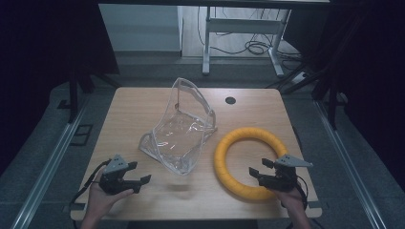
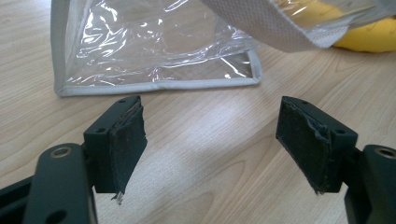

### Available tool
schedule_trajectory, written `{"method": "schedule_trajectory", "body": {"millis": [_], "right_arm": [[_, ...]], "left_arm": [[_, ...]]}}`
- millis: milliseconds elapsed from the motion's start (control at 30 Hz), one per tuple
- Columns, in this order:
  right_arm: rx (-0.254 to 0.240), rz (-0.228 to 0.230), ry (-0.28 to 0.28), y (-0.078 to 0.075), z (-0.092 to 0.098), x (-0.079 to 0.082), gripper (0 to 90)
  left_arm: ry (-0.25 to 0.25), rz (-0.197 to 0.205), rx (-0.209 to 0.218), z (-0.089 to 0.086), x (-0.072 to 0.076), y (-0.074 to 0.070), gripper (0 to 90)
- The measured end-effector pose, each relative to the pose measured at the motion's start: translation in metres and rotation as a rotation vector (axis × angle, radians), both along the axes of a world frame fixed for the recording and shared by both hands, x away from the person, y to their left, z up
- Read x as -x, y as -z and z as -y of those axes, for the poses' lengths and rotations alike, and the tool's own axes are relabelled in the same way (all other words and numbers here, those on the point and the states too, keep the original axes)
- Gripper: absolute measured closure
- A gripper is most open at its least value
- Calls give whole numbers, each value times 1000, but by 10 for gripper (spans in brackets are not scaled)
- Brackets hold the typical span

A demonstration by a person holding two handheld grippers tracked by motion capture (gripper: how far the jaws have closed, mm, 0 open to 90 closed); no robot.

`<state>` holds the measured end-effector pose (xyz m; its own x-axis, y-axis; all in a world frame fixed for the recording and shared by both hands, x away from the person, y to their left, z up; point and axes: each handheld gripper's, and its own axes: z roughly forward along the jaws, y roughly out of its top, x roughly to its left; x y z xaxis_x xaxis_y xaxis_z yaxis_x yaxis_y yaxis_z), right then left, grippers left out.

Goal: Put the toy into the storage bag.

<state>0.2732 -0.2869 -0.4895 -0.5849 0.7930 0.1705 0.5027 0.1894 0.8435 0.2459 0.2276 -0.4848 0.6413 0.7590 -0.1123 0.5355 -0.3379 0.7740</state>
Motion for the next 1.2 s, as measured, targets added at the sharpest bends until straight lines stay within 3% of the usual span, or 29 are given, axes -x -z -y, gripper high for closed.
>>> {"method": "schedule_trajectory", "body": {"millis": [267, 567, 667, 733, 867, 1033, 1067, 1100, 1200], "right_arm": [[-8, -12, -5, -1, 3, -2, 284], [18, -13, -29, -9, 3, -3, 288], [32, -18, -44, -11, 2, -4, 290], [40, -21, -59, -13, 1, -3, 291], [95, -52, -108, -17, -5, -5, 291], [193, -85, -204, -38, -23, -10, 288], [193, -85, -204, -38, -23, -10, 288], [223, -107, -235, -43, -30, -12, 282], [252, -137, -265, -45, -36, -14, 276]], "left_arm": [[5, -2, -33, 2, 4, 3, 236], [7, -16, -62, 4, 4, 6, 231], [1, -42, -14, -2, 1, 8, 231], [-11, -45, -18, -5, 1, 9, 232], [-4, -44, 1, -6, 2, 7, 232], [12, -38, -3, -3, 6, 5, 231], [12, -38, -3, -3, 6, 5, 231], [13, -38, -3, -3, 6, 5, 231], [18, -36, 0, -2, 6, 5, 231]]}}
